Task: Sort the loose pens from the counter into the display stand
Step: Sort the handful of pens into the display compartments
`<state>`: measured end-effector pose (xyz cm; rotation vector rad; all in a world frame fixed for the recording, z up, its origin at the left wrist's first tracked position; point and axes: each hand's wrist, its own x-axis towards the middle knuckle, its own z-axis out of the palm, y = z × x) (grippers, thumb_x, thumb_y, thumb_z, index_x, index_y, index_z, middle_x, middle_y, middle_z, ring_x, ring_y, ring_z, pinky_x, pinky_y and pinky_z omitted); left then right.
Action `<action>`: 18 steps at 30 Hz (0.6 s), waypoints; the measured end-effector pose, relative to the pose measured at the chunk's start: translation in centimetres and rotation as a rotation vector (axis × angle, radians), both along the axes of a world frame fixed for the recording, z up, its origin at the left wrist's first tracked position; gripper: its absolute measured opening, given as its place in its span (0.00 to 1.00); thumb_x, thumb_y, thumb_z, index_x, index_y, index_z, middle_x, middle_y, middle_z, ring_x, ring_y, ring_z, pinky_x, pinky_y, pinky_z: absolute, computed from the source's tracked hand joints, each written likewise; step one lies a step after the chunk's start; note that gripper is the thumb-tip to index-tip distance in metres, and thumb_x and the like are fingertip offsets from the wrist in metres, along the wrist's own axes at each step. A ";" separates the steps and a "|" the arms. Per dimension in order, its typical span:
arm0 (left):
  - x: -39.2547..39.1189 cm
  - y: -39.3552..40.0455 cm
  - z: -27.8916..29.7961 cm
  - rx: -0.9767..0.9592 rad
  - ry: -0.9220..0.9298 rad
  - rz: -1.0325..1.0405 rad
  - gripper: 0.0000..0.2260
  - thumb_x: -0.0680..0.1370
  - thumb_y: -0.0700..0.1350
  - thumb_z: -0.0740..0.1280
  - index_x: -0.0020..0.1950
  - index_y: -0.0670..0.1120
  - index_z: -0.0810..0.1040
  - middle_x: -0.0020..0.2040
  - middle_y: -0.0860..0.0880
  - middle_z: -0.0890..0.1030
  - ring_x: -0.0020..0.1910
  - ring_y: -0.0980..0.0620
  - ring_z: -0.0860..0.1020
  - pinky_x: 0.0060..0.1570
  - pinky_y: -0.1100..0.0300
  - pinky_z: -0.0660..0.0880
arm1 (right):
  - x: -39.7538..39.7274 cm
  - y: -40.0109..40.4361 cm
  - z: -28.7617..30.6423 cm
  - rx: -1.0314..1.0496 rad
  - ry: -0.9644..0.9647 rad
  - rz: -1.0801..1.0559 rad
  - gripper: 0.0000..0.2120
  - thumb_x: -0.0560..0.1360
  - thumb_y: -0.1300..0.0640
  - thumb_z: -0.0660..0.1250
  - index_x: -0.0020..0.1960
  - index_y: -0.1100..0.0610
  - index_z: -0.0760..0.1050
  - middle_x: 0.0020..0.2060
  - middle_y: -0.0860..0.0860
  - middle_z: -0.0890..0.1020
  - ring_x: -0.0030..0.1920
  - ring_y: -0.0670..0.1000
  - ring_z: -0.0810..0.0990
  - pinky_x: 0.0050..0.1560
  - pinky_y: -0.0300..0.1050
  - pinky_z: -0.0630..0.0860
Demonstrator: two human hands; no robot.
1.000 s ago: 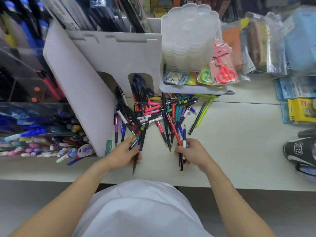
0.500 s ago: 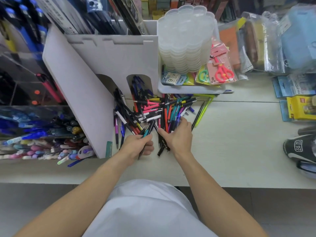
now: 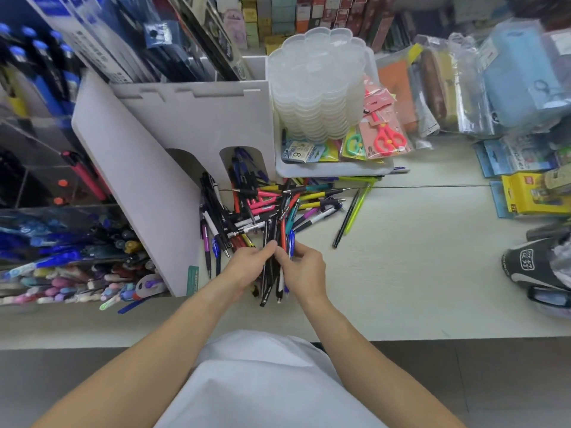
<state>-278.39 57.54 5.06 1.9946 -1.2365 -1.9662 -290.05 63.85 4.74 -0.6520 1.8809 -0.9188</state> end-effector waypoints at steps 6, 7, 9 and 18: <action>0.6 1.3 0.3 0.018 0.154 0.030 0.18 0.80 0.57 0.64 0.60 0.45 0.79 0.53 0.44 0.86 0.53 0.44 0.84 0.58 0.43 0.79 | 1.8 0.6 0.0 0.066 -0.179 -0.022 0.19 0.82 0.45 0.60 0.47 0.55 0.84 0.40 0.56 0.86 0.46 0.58 0.85 0.50 0.56 0.81; 0.7 1.5 0.4 0.008 0.158 0.005 0.15 0.82 0.53 0.63 0.61 0.45 0.78 0.53 0.43 0.86 0.53 0.43 0.84 0.58 0.42 0.79 | 1.9 0.8 -0.4 0.086 -0.221 -0.027 0.21 0.81 0.45 0.59 0.46 0.58 0.84 0.41 0.60 0.86 0.47 0.62 0.84 0.52 0.60 0.81; 1.4 1.9 0.3 -0.042 0.131 -0.074 0.11 0.82 0.49 0.65 0.61 0.46 0.79 0.53 0.45 0.86 0.54 0.45 0.84 0.59 0.42 0.78 | 1.7 1.2 -0.5 0.116 -0.238 -0.014 0.22 0.82 0.49 0.58 0.42 0.64 0.81 0.41 0.64 0.84 0.42 0.64 0.83 0.48 0.60 0.80; 3.7 2.4 2.4 -0.014 0.232 -0.128 0.14 0.84 0.48 0.62 0.63 0.41 0.77 0.51 0.43 0.85 0.49 0.45 0.84 0.50 0.52 0.81 | -0.1 1.9 2.0 0.043 -0.517 0.113 0.06 0.76 0.67 0.73 0.52 0.67 0.83 0.39 0.61 0.86 0.34 0.54 0.83 0.40 0.44 0.83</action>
